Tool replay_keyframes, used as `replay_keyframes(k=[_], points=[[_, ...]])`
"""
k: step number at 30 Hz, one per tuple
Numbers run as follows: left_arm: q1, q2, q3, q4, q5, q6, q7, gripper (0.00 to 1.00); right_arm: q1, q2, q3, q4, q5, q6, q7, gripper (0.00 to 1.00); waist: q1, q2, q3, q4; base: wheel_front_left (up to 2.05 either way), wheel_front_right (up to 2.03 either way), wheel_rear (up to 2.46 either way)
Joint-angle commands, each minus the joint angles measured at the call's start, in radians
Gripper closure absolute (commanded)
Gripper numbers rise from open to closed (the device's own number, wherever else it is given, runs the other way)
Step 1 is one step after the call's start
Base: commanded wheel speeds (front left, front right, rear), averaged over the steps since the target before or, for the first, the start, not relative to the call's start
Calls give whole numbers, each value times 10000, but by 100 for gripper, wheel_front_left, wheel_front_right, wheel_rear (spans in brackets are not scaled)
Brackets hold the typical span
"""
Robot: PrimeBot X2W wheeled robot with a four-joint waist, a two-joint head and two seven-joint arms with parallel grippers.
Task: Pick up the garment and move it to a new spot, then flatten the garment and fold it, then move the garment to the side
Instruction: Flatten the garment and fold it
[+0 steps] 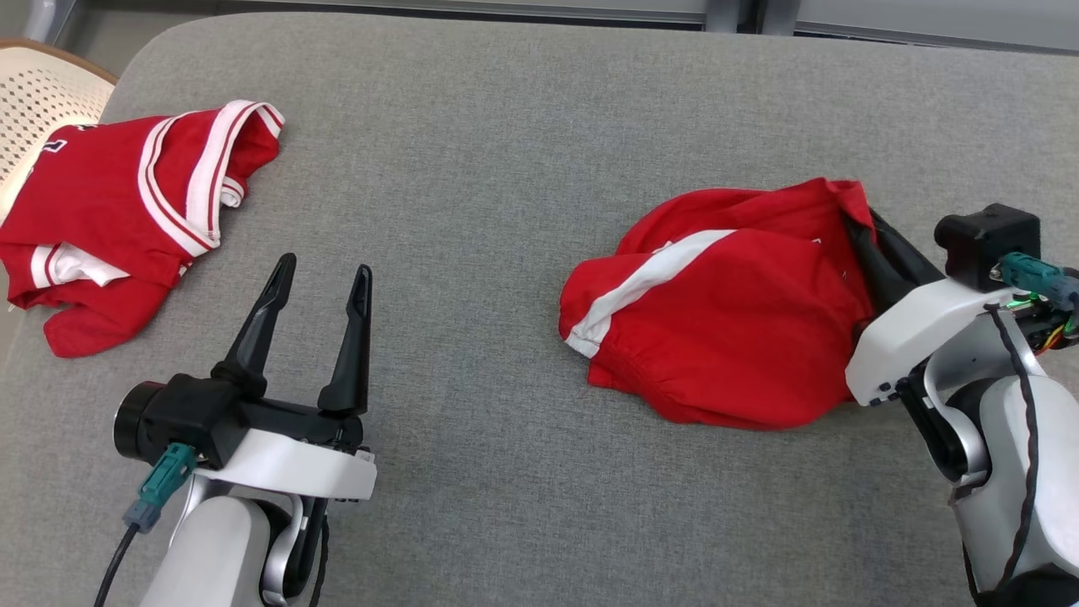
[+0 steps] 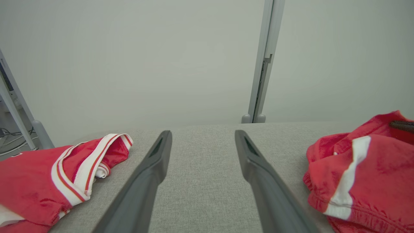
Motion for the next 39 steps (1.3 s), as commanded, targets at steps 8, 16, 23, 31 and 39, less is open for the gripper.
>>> replay_keyframes(k=[8, 16, 23, 31, 39], points=[[-165, -154, 330, -40, 366, -201, -44, 0, 877, 665, -1221, -939, 426, -3, -1211, 100, 0, 0, -111, -353, 0, 0, 0], [-231, -209, 511, 9, 563, -333, -45, 0, 2689, 1613, -3129, -1251, 1159, -3, -1713, 100, 0, 0, -177, -613, 0, 0, 0], [-100, -249, 652, 113, 641, -386, -45, 0, 4029, 1739, -3749, 59, 2524, -1, -2516, 100, 0, 0, -348, -771, 0, 0, 0], [140, -253, 760, 176, 735, -349, -45, 0, 4495, 1762, -3455, 2383, 2942, -54, -3421, 100, 0, 0, -560, -963, 0, 0, 0], [303, -206, 860, 187, 785, -242, -46, 0, 3857, 1733, -3211, 2055, 2001, -34, -4423, 0, 0, 0, -774, -1178, 0, 0, 0]])
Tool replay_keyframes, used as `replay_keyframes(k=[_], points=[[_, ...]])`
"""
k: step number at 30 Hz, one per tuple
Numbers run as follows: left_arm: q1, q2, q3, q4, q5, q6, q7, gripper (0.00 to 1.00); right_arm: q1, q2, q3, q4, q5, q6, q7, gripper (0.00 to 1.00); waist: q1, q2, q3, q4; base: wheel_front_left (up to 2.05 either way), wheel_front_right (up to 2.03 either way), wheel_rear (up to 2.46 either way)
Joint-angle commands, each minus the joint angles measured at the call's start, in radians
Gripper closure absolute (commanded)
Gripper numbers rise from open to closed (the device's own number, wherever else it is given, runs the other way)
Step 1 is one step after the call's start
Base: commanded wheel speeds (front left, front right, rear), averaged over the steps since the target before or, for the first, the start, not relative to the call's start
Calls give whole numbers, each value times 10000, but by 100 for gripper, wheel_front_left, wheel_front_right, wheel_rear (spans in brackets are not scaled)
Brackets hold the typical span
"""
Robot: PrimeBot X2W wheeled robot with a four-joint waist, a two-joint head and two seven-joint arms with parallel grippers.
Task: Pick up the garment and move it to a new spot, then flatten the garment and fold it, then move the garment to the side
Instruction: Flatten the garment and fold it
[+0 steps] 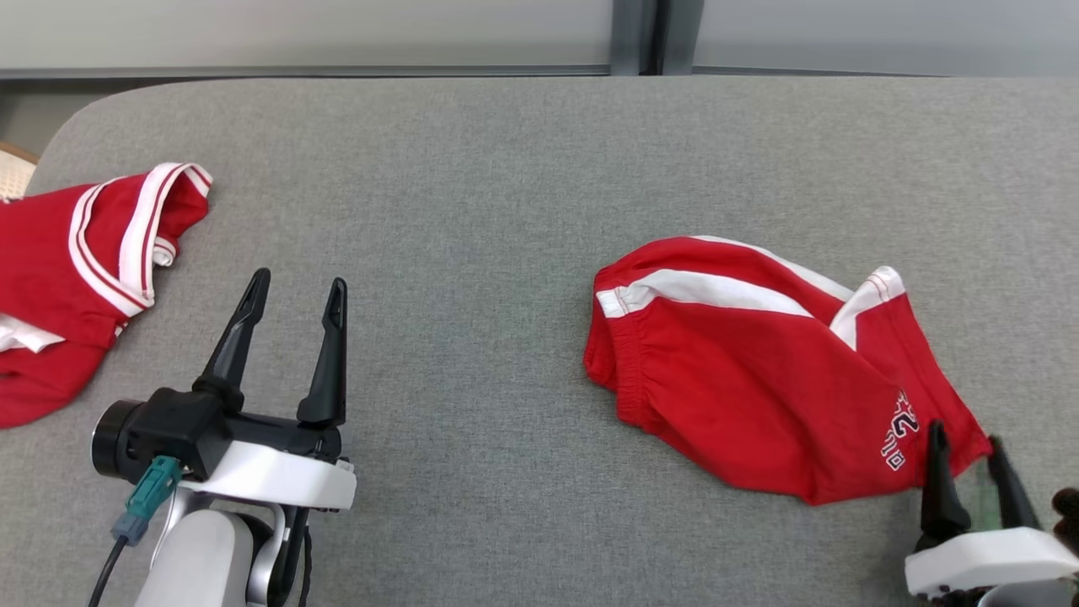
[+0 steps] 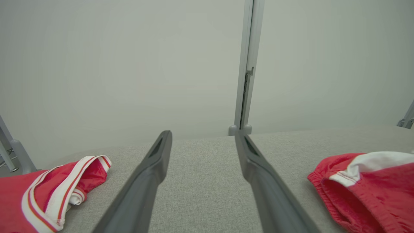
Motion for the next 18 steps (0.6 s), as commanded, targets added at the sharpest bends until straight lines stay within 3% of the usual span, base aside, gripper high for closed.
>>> replay_keyframes(k=[1, 9, 18], points=[[95, 45, 39, 14, 64, 38, -46, 0, -58, -52, -34, -166, -212, -20, -75, 0, 0, 0, -81, -59, 0, 0, 0], [558, 2, 94, 103, -8, 261, -46, 0, -156, -265, 305, -2975, -2217, -19, 883, 0, 0, 0, -567, -251, 0, 0, 0], [841, 14, -42, 195, -28, 341, -15, 0, 20, -571, 1108, -4596, -2615, -19, 1948, 0, 0, 0, -853, -265, 0, 0, 0]])
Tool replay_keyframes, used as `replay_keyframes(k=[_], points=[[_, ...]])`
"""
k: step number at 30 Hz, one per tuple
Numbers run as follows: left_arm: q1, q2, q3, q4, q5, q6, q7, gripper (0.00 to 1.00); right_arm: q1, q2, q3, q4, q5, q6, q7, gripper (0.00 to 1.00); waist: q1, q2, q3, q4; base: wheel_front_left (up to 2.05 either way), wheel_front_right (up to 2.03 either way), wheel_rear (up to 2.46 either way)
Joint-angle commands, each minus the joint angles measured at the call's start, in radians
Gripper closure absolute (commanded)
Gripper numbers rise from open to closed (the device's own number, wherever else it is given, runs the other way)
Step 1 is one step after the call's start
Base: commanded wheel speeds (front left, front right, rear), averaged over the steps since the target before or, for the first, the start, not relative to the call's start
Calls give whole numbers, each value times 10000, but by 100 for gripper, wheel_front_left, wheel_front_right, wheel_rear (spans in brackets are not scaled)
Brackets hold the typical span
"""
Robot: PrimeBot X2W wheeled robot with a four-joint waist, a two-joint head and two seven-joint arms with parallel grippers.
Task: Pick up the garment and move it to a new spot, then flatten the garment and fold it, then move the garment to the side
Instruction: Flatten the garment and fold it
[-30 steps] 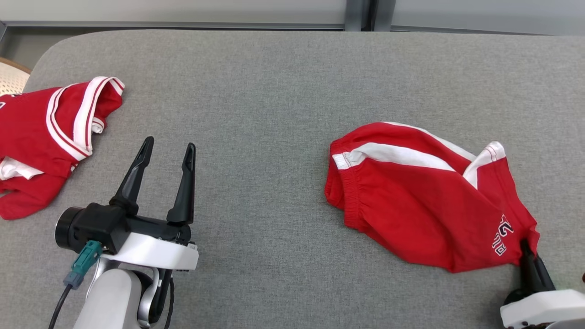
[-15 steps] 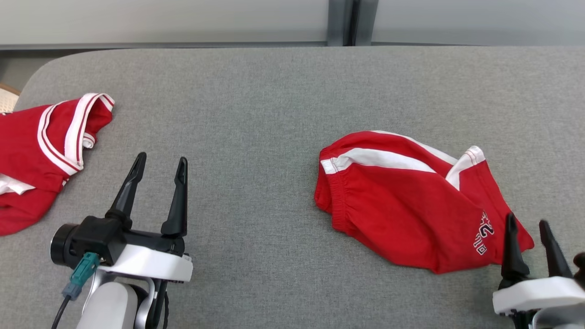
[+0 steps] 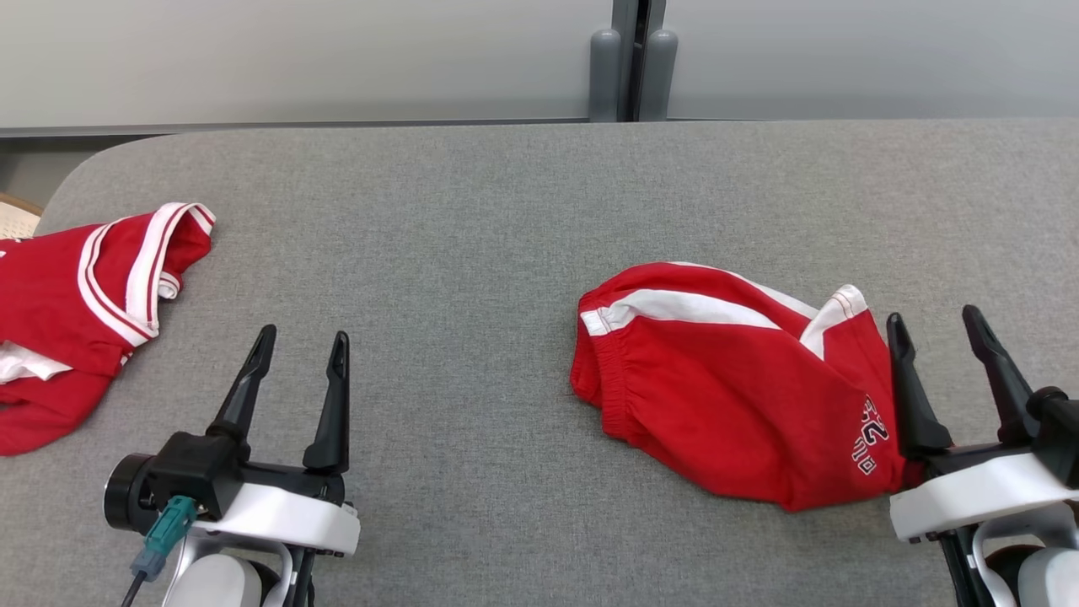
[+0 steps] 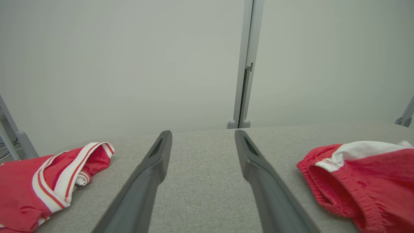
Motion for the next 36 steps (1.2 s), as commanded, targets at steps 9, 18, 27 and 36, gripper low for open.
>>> replay_keyframes(k=[9, 18, 27, 36], points=[[151, 90, -88, -8, -58, 115, 94, 0, 403, 58, 62, -479, 88, -17, 362, 0, 0, 0, -86, 18, 0, 0, 0], [-120, 93, -225, -32, -110, 103, 105, 0, 391, 127, -13, -452, 204, -17, 374, 0, 0, 0, -36, 60, 0, 0, 0], [-1419, -278, -1071, 277, -215, -457, 847, 0, 97, 170, 65, -438, 220, -17, 382, 0, 0, 0, 356, 49, 0, 0, 0], [-3386, -814, -2737, 1963, -1161, -1006, 2500, 0, -308, 200, 236, -386, 199, -17, 350, 0, 0, 0, 1094, -472, 0, 0, 0]])
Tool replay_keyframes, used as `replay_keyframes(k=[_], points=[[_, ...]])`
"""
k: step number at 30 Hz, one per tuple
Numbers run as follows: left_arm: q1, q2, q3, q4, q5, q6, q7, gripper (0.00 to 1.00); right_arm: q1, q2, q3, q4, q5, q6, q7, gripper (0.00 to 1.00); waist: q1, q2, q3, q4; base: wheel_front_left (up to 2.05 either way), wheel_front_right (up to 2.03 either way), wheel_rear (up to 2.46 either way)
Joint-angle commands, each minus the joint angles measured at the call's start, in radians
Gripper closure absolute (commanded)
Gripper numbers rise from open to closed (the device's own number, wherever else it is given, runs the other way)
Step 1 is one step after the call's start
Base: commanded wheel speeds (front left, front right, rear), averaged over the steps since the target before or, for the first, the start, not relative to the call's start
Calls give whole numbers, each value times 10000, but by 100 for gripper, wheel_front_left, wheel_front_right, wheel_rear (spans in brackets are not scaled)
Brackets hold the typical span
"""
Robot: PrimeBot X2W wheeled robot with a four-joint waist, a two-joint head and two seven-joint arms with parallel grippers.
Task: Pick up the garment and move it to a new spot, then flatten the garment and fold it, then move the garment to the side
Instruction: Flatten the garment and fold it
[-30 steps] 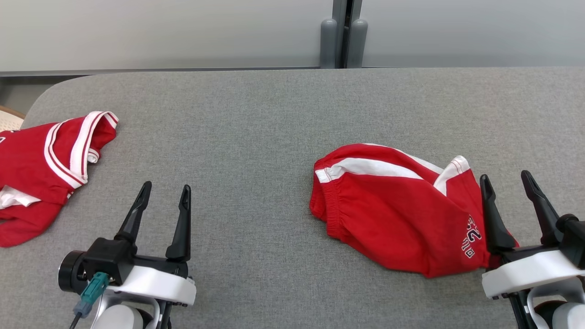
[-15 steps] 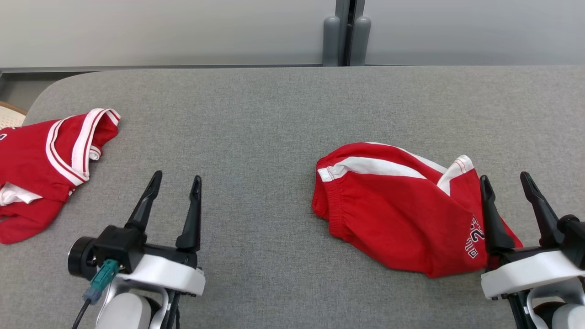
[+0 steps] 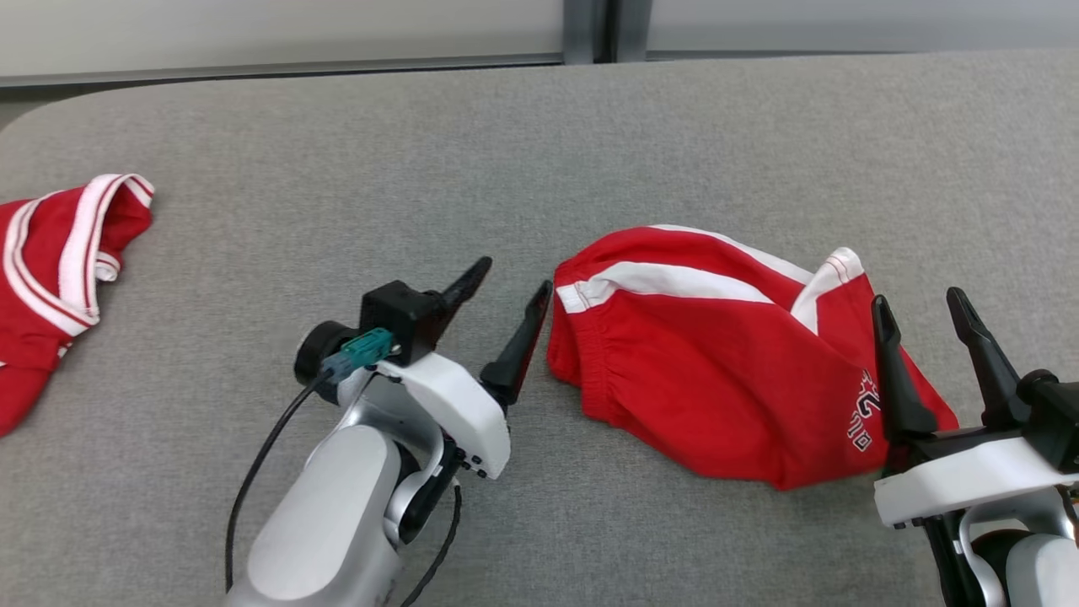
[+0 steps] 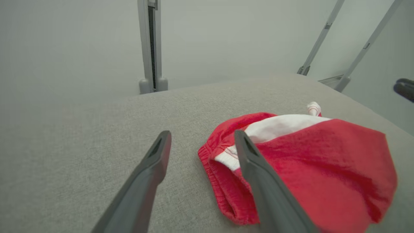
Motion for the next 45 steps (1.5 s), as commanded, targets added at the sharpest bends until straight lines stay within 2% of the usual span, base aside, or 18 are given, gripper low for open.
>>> replay_keyframes(k=[1, 6, 14, 15, 16, 17, 23, 27, 35, 44, 45], points=[[-242, 39, -149, 295, -297, -50, 182, 0, -150, 10, -5, 57, 30, -17, -31, 0, 0, 0, 190, -193, 0, 0, 0], [-708, -27, -781, 1187, -1292, -128, 804, 0, -236, 61, -21, 190, 114, -17, -142, 0, 0, 0, 353, -337, 0, 0, 0], [-1264, -33, -1715, 1742, -2765, -184, 1049, 0, -429, 119, 40, 394, 193, -17, -263, 0, 0, 0, 481, -508, 0, 0, 0], [-1342, -30, -1795, 1783, -2851, -189, 966, 16, -461, 121, 37, 410, 195, -17, -282, 0, 0, 0, 494, -521, 0, 0, 0], [-1419, -30, -1845, 1834, -2852, -191, 882, 61, -491, 123, 25, 419, 188, -17, -294, 0, 0, 0, 507, -531, 0, 0, 0], [-1457, -27, -1897, 1890, -2891, -193, 809, 100, -511, 129, 5, 430, 181, -17, -314, 0, 0, 0, 513, -537, 0, 0, 0], [-1761, -29, -2093, 2170, -2966, -199, 400, 100, -658, 1, -169, 577, 226, -17, -283, 0, 0, 0, 529, -460, 0, 0, 0], [-1862, -29, -2225, 2311, -2945, -192, 263, 100, -1089, -426, -101, 976, 413, -16, -63, 0, 0, 0, 570, -351, 0, 0, 0], [-2087, -31, -2575, 2282, -3076, -195, 26, 100, -2044, -1347, 711, 2024, 1006, -14, 744, 0, 0, 0, 780, -33, 0, 0, 0], [-2317, -33, -2947, 2378, -3351, -117, -327, 100, -3102, -1948, 1562, 3387, 1503, -14, 1720, 0, 0, 0, 1060, 228, 0, 0, 0], [-2340, -33, -2976, 2403, -3358, -108, -363, 100, -3179, -1974, 1601, 3436, 1558, -14, 1716, 5, 0, 0, 1075, 243, 0, 0, 0]])
